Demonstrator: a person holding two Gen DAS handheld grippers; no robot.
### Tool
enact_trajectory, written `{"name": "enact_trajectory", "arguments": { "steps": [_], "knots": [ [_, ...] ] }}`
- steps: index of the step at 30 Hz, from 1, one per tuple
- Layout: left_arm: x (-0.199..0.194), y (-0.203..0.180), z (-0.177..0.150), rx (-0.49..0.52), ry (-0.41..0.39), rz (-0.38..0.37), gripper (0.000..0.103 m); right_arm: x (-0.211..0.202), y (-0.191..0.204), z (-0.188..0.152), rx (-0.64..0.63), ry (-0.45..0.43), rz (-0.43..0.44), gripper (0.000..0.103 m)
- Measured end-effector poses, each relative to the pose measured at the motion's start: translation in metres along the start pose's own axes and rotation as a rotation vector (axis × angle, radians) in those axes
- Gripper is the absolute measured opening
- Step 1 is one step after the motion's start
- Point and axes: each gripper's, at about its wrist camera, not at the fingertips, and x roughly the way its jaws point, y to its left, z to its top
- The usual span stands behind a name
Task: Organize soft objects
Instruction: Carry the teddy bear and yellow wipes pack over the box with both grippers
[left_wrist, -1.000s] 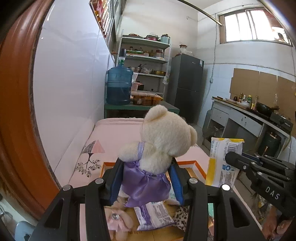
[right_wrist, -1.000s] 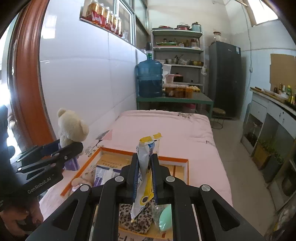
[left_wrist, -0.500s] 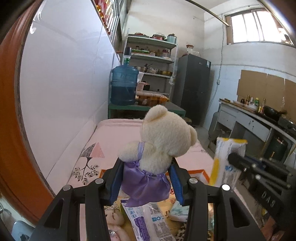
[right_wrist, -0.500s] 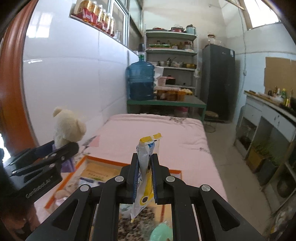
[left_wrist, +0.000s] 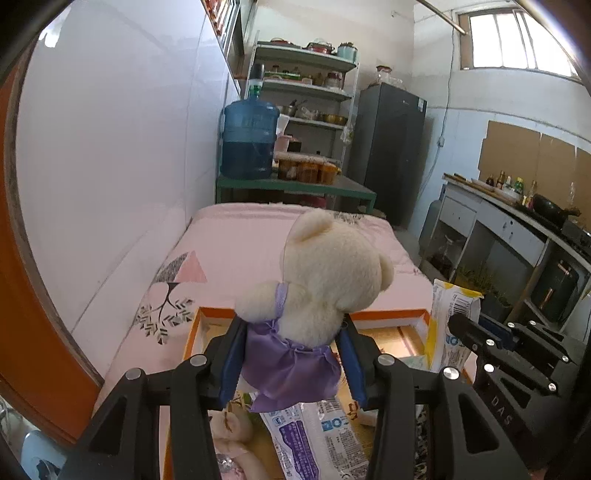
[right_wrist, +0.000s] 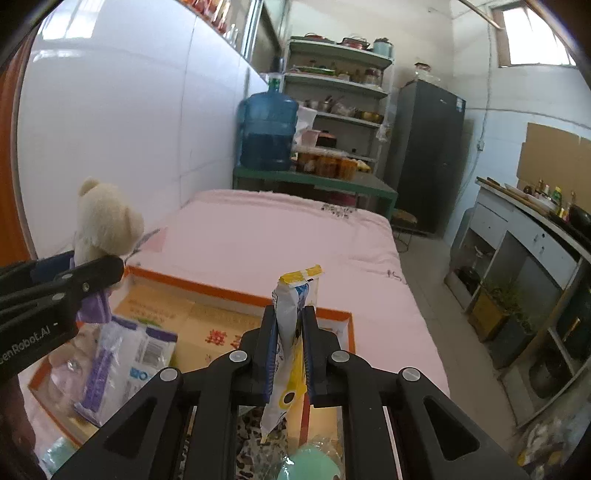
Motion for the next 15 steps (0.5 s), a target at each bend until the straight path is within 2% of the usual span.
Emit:
{"name": "enact_trajectory", "arguments": {
  "steps": [15],
  "knots": [
    [0.032,-0.006,-0.022,0.063,0.116,0.018,0.047,0.021,0.021,-0.014,-0.073,0.025,0.049,0.016]
  ]
}}
